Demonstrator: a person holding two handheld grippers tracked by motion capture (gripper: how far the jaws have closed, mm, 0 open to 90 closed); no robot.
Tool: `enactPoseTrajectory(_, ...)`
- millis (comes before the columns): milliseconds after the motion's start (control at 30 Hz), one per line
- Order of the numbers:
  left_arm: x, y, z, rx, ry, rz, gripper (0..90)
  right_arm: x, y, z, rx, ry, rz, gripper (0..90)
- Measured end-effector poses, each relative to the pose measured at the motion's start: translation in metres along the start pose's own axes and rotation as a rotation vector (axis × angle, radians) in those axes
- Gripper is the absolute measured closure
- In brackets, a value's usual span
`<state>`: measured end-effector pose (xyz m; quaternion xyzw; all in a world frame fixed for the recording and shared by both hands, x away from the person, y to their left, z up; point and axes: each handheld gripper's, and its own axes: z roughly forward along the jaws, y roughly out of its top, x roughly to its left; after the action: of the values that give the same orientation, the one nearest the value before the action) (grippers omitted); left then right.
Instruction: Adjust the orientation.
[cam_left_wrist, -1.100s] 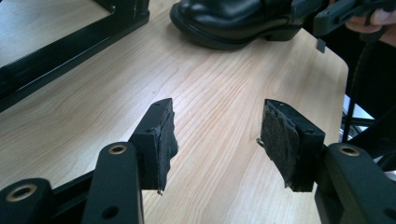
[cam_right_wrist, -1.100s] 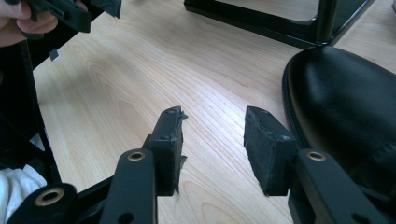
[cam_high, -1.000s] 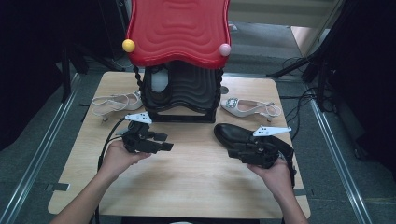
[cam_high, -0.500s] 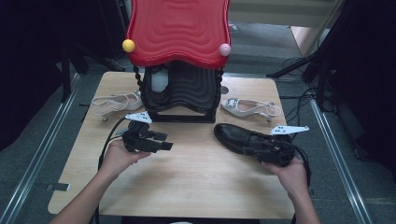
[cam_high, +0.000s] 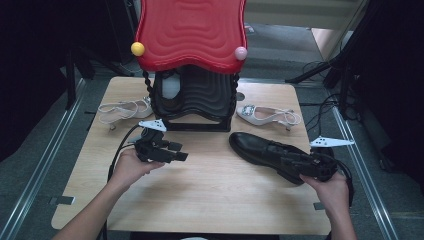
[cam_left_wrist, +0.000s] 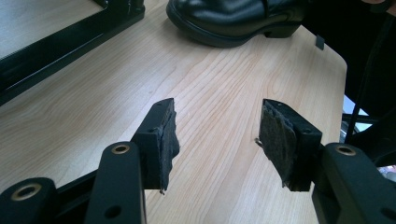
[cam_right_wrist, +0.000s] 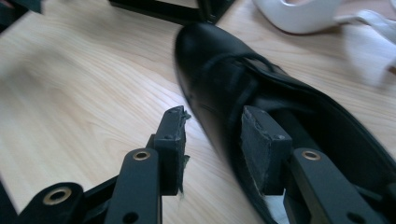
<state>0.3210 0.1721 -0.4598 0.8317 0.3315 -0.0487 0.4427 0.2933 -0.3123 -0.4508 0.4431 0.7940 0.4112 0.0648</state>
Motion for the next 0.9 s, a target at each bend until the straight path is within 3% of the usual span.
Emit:
enactPoseTrajectory(333,0.000,-0.002,0.000,-0.002,-0.002,-0.011,46.4,0.000,0.006,0.026,0.103,-0.019,0.031,61.5)
enactPoseTrajectory(600,-0.001,-0.008,-0.003,0.003,0.007,-0.018,46.2,0.001,0.016,0.052,0.159,-0.027,0.018,63.1)
enactPoseTrajectory(700,-0.001,-0.011,-0.004,-0.003,0.013,-0.023,46.2,0.001,0.019,0.058,0.170,-0.012,0.014,66.1)
enactPoseTrajectory(900,0.000,-0.014,-0.007,-0.017,0.016,-0.029,46.0,-0.008,0.021,0.056,0.174,0.078,0.080,80.4)
